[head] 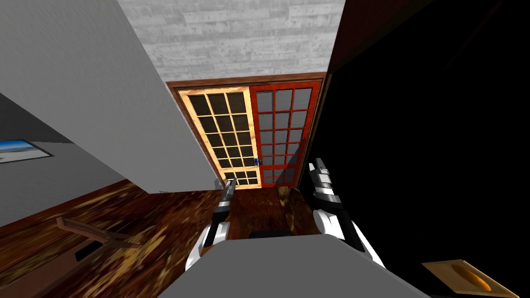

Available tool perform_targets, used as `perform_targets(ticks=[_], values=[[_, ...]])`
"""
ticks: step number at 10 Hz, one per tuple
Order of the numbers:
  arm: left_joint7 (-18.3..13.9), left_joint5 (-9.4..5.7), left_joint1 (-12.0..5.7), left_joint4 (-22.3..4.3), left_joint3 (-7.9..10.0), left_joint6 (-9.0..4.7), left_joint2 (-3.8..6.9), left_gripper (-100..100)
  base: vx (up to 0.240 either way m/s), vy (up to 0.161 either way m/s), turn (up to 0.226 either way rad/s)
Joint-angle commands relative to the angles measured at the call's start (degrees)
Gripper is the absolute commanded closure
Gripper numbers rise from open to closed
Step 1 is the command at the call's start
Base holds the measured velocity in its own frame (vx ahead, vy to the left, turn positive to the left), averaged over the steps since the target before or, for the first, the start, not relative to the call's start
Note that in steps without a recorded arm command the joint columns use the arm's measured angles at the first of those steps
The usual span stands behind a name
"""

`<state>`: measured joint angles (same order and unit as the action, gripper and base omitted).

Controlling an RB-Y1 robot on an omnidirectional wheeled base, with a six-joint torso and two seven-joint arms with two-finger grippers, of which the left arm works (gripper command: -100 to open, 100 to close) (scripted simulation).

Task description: Pull the door open

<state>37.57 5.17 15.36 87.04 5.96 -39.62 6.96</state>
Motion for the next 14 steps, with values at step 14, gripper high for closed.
perform_targets(ticks=[14], values=[[13.5, 3.47, -5.11, -18.8, 0.8, -4.89, 2.2, -100, 0.098, -0.039, 0.015]])
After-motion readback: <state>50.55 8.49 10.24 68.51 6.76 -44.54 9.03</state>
